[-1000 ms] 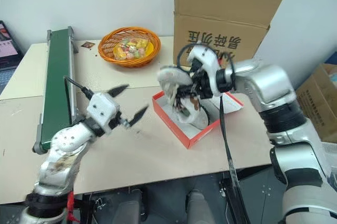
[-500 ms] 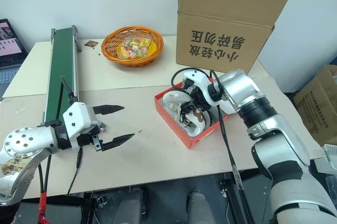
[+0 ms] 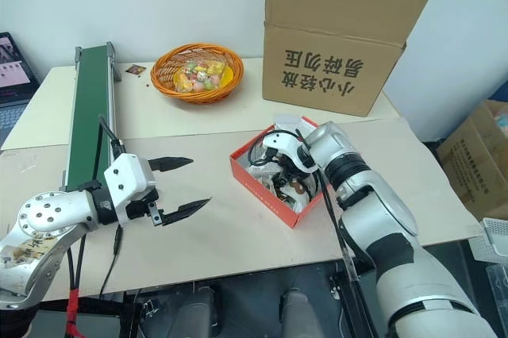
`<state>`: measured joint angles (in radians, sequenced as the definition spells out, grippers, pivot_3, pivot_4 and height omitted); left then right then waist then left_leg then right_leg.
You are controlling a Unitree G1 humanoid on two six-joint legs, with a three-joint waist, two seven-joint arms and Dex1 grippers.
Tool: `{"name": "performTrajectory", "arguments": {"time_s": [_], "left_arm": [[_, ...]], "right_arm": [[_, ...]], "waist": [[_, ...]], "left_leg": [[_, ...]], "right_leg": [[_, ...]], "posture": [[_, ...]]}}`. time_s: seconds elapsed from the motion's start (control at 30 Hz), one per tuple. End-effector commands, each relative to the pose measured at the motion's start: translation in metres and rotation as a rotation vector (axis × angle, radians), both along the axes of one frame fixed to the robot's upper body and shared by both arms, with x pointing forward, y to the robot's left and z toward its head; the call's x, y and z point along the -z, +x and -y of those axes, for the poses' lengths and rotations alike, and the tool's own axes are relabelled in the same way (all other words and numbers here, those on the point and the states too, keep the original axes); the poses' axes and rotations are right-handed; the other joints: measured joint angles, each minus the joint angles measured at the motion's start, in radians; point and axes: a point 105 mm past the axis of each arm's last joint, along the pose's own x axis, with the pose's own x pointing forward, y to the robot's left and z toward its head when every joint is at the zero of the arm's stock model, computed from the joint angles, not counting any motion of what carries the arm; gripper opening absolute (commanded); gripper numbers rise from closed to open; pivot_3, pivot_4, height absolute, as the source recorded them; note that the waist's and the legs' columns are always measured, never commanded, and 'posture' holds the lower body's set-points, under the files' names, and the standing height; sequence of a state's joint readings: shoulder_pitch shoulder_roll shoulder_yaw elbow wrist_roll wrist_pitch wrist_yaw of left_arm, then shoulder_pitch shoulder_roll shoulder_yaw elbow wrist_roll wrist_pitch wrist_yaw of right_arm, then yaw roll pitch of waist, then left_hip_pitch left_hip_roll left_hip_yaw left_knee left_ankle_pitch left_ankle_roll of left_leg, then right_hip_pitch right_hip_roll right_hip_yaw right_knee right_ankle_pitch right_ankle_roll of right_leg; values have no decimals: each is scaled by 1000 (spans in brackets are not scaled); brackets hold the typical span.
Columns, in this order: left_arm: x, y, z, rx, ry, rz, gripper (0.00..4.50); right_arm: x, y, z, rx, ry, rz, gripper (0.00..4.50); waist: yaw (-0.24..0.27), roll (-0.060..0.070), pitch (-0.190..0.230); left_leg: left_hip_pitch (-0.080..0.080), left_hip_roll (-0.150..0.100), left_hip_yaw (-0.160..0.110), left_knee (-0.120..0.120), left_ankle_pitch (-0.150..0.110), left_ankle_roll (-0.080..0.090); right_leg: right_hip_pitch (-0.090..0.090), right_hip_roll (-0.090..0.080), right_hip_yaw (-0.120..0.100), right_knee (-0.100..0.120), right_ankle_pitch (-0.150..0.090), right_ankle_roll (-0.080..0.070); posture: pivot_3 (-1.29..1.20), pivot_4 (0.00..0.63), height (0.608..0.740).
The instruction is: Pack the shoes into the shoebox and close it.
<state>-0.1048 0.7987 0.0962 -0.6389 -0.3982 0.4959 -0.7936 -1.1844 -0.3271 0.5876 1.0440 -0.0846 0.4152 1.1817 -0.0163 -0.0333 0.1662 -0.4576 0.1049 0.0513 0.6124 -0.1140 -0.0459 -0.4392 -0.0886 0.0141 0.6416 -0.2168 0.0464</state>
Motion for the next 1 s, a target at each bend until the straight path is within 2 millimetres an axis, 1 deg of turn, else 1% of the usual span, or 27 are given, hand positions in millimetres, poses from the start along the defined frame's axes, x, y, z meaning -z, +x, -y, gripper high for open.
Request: {"name": "performTrajectory", "arguments": {"time_s": [0.03,0.07,0.1,0.13,0.17,0.2,0.23,0.27,0.4,0.53,0.67,0.77,0.83,0.87,0.9,0.93,0.97,1.0], "left_arm": [[-9,-3,3,11,9,53,4500],[-9,-2,3,10,10,54,4500],[-9,-2,3,10,11,55,4500],[-9,-2,4,10,11,55,4500],[-9,-2,4,9,10,56,4500],[-9,-2,4,8,9,56,4500],[-9,-2,4,10,11,58,4500],[-8,-1,4,11,12,58,4500],[-9,1,5,11,10,63,4500],[-8,4,5,14,15,67,4500],[-10,6,6,18,3,74,4500],[-10,7,7,17,-9,77,4500],[-10,8,8,18,-13,79,4500],[-10,9,10,21,-17,81,4500],[-11,10,11,24,-25,82,4500],[-11,11,12,26,-33,82,4500],[-11,12,13,27,-37,83,4500],[-11,12,14,28,-41,83,4500]], "right_arm": [[-2,5,1,20,4,25,2194],[-6,6,-2,18,21,28,2492],[-11,8,-5,22,37,37,2900],[-13,9,-6,25,47,44,3173],[-20,11,-9,25,65,60,3636],[-27,13,-11,27,85,71,3891],[-35,15,-13,23,103,91,4312],[-41,16,-14,20,114,105,4459],[-71,20,-9,33,185,134,4459],[-101,23,-3,90,285,157,4459],[-126,22,4,194,455,154,4459],[-148,12,5,248,651,131,4459],[-163,4,9,284,788,139,3936],[-169,-1,15,313,868,138,3661],[-171,-7,24,324,926,159,3427],[-168,-14,38,342,965,184,3116],[-162,-21,53,346,979,223,2606],[-155,-30,67,344,983,250,2292]], "waist": [[1,0,0],[2,0,0],[2,0,0],[2,0,0],[2,0,0],[1,1,0],[1,1,1],[1,2,1],[1,2,2],[2,2,2],[3,2,2],[4,2,2],[4,2,2],[5,2,2],[9,2,2],[15,2,2],[20,2,1],[28,2,1]], "left_leg": [[1,0,0,0,-1,-1],[1,0,0,0,-1,-1],[1,0,0,0,-1,-1],[0,0,0,-1,-1,-1],[-1,0,0,-2,-1,-1],[-1,0,0,-2,-1,-1],[-1,0,0,-2,-1,-1],[-1,0,0,-2,-1,-1],[-1,0,1,-2,0,-1],[-1,0,0,-2,-1,-1],[-2,0,0,-2,-1,-1],[-2,0,0,-2,0,-1],[-2,0,0,-2,0,-1],[-2,0,0,-2,0,-1],[-2,0,0,-2,0,-1],[-2,0,0,-2,0,-1],[-2,-1,0,-2,0,-1],[-2,-1,0,-1,0,-1]], "right_leg": [[0,-1,0,0,0,1],[0,-1,0,0,0,1],[0,-1,0,0,0,0],[0,-1,0,0,-1,0],[-1,-1,0,0,-1,0],[-1,0,0,1,-1,0],[-2,0,0,1,-1,-1],[-2,0,0,1,-1,-1],[-3,0,0,2,0,-1],[-3,0,0,2,-2,0],[-3,0,0,2,-2,0],[-3,0,0,2,-2,0],[-3,0,0,2,-1,0],[-2,0,0,2,-1,0],[-2,0,0,2,-1,0],[-2,-1,0,2,-1,0],[-1,0,0,1,-1,1],[-1,0,0,1,-1,1]], "posture": [[0,150,720],[0,150,720],[0,150,720],[0,150,720],[0,150,720],[0,150,720],[0,150,720],[0,150,720],[0,150,720],[0,150,720],[0,150,720],[0,150,720],[0,150,720],[0,150,720],[0,150,720],[0,150,720],[0,150,720],[0,150,720]]}}
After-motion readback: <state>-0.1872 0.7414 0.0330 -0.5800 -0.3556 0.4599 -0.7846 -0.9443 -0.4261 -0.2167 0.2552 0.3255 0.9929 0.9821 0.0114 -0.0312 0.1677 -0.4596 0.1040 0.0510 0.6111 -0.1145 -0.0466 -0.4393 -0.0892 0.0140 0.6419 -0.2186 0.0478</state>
